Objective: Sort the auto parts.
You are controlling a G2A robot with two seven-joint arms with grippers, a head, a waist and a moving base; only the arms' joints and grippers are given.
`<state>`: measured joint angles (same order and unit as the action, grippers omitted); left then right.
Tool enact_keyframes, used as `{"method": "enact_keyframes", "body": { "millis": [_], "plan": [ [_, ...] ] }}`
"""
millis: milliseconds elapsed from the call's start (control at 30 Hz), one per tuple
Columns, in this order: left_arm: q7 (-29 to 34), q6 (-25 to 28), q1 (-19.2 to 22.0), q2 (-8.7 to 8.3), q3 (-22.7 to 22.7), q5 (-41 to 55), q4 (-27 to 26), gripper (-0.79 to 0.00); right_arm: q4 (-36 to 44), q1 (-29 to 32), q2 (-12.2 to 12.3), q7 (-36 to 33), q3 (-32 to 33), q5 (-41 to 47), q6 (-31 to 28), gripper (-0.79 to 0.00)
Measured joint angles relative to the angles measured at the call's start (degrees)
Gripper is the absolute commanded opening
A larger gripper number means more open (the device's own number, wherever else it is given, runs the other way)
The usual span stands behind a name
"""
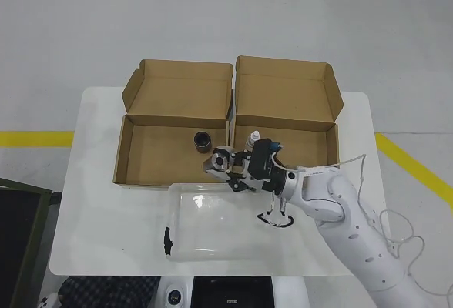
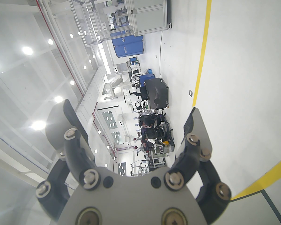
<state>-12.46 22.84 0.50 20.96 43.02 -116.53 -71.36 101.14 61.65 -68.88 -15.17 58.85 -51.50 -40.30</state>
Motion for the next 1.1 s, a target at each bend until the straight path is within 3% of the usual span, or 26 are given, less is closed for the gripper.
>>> {"method": "enact_keyframes", "body": {
  "millis": [500,1100],
  "plan": [
    [0.0,0.0,0.0,0.0,0.0,0.0,0.0,0.0,-3.28,-7.49,-1.79,-4.97,-6.7,-10.61,6.97,-0.785],
    [0.0,0.0,0.0,0.0,0.0,0.0,0.0,0.0,-15.43,-20.15,-5.96,-12.73,-17.78,-14.77,6.1,-0.785]
  ]
}}
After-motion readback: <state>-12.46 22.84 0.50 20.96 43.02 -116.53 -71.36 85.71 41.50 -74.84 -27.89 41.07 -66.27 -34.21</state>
